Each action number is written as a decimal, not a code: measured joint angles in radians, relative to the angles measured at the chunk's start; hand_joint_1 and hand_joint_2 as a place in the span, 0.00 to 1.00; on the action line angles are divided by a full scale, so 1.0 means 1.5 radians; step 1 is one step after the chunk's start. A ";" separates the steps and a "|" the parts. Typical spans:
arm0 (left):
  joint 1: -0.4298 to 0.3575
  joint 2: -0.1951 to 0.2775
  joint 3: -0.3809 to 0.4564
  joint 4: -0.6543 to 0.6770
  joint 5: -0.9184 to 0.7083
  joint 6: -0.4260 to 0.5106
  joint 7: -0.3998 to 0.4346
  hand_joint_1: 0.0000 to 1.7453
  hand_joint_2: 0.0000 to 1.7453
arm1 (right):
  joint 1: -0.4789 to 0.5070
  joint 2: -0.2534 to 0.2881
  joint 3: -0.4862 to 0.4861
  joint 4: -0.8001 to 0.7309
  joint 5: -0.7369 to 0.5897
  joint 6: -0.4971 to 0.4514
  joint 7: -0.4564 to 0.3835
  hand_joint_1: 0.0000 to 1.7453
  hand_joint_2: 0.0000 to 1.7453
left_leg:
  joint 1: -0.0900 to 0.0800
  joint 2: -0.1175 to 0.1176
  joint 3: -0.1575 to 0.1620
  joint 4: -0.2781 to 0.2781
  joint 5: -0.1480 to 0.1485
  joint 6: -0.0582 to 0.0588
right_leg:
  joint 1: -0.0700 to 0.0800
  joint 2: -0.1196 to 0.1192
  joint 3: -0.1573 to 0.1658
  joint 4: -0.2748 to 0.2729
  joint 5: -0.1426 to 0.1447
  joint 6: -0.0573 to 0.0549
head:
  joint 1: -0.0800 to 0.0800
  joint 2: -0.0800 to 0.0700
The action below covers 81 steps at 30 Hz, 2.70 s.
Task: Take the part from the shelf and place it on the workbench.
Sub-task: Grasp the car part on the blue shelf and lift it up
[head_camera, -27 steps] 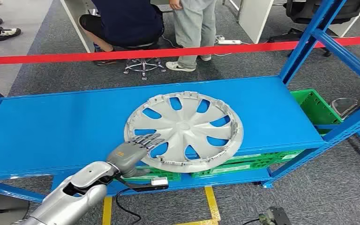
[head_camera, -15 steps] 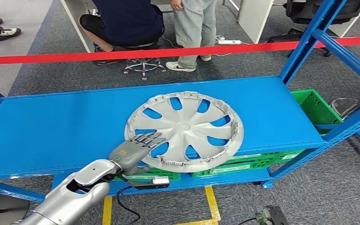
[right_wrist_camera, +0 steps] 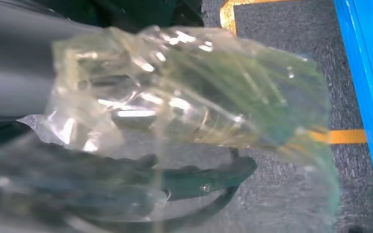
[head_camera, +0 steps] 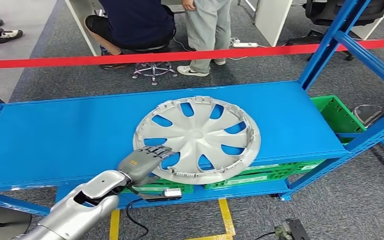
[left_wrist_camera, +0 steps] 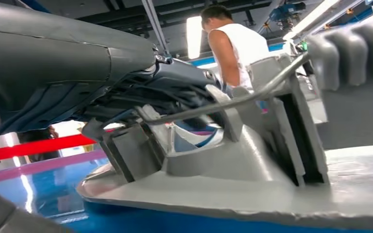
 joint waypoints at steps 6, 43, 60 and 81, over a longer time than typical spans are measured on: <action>0.034 -0.006 -0.007 -0.100 0.029 0.047 -0.016 1.00 1.00 | 0.008 0.001 0.001 0.001 -0.018 -0.015 -0.010 0.00 0.00 | 0.000 0.000 0.000 0.000 0.000 0.000 | 0.000 0.000 0.000 0.000 0.000 0.000 | 0.000 0.000; 0.166 0.022 0.014 -0.386 0.293 0.266 -0.222 1.00 1.00 | 0.039 0.005 -0.009 0.009 -0.042 -0.054 -0.043 0.00 0.00 | 0.000 0.000 -0.002 0.000 0.000 0.000 | 0.000 0.001 -0.002 0.000 0.000 0.000 | 0.000 0.000; 0.220 0.023 0.047 -0.440 0.474 0.232 -0.329 1.00 1.00 | 0.045 0.008 -0.017 0.014 -0.046 -0.060 -0.056 0.00 0.00 | 0.000 0.000 -0.002 0.000 0.000 0.000 | 0.000 0.000 -0.002 0.000 0.000 0.000 | 0.000 0.000; 0.274 0.014 0.079 -0.482 0.568 0.231 -0.404 1.00 1.00 | 0.046 0.015 -0.023 0.018 -0.025 -0.134 -0.065 0.00 0.00 | -0.003 0.000 -0.004 0.005 -0.004 0.005 | -0.002 0.000 -0.001 -0.001 0.001 0.003 | 0.000 0.000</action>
